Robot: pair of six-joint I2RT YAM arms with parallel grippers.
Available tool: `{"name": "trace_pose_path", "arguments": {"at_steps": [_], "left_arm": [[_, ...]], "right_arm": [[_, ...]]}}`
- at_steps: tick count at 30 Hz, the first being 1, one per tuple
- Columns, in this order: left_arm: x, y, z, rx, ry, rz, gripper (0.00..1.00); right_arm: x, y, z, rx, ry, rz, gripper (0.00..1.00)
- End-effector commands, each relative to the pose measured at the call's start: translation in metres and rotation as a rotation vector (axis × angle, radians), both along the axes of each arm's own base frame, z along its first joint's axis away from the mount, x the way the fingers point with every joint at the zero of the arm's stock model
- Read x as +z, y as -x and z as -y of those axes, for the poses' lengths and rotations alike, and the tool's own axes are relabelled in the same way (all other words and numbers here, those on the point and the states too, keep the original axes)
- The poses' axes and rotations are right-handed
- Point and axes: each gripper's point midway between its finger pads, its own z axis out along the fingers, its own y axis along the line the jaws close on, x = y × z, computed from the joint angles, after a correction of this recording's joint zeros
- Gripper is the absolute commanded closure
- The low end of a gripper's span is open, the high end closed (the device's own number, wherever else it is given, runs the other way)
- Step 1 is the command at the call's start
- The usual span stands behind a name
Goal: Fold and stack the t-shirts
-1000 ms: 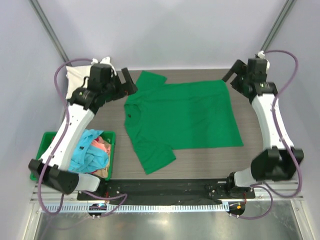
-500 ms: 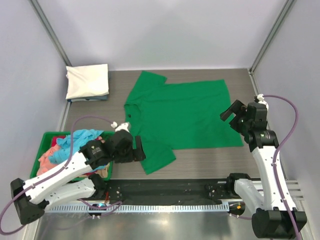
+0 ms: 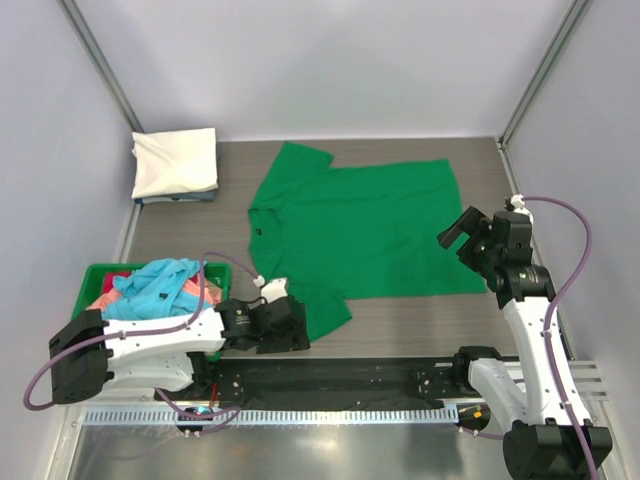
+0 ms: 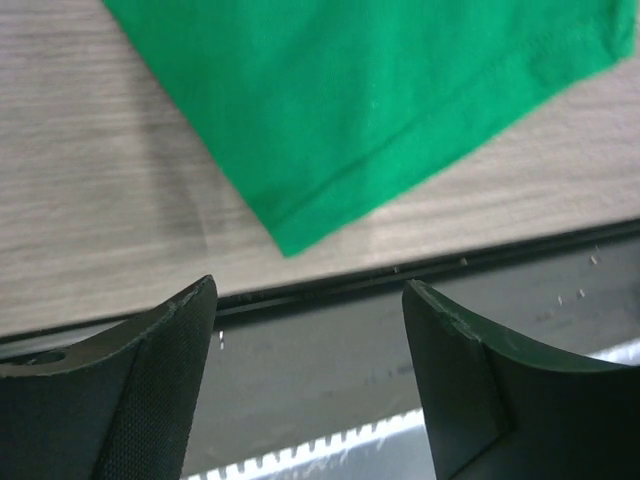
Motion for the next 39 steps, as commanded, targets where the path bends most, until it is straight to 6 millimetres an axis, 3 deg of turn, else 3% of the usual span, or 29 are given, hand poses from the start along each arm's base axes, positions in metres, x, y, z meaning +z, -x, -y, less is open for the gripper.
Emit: {"name": "trace_pose_path", "arguments": {"at_steps": [1, 11, 14, 17, 18, 23, 26, 36, 39], "left_arm": [[-0.001, -0.020, 0.018, 0.068, 0.049, 0.074, 0.25], [-0.031, -0.026, 0.010, 0.055, -0.037, 0.091, 0.43], [-0.032, -0.029, 0.012, 0.049, -0.015, 0.115, 0.58], [-0.031, -0.034, 0.014, 0.056, 0.011, 0.140, 0.95], [-0.031, -0.035, 0.014, 0.058, 0.025, 0.147, 1.00], [-0.036, -0.039, 0.013, 0.029, 0.054, 0.151, 1.00], [-0.036, -0.041, 0.016, 0.015, 0.109, 0.157, 1.00], [-0.039, -0.045, 0.012, 0.011, 0.222, 0.136, 1.00], [-0.040, -0.045, 0.012, 0.009, 0.224, 0.132, 1.00]], "right_arm": [[-0.002, -0.004, -0.002, 0.016, 0.004, 0.008, 0.01], [-0.018, -0.005, -0.002, 0.006, -0.007, 0.005, 0.01], [-0.031, -0.006, 0.000, -0.013, -0.007, -0.021, 0.01], [-0.055, -0.004, 0.018, -0.107, 0.037, -0.123, 0.00], [-0.060, -0.003, 0.027, -0.156, 0.063, -0.144, 0.00], [-0.106, 0.010, 0.046, -0.282, -0.024, -0.286, 0.02], [-0.129, 0.014, 0.049, -0.320, -0.089, -0.328, 0.11], [-0.169, 0.040, 0.072, -0.453, -0.093, -0.408, 0.36], [-0.174, 0.037, 0.078, -0.477, -0.092, -0.401, 0.52]]}}
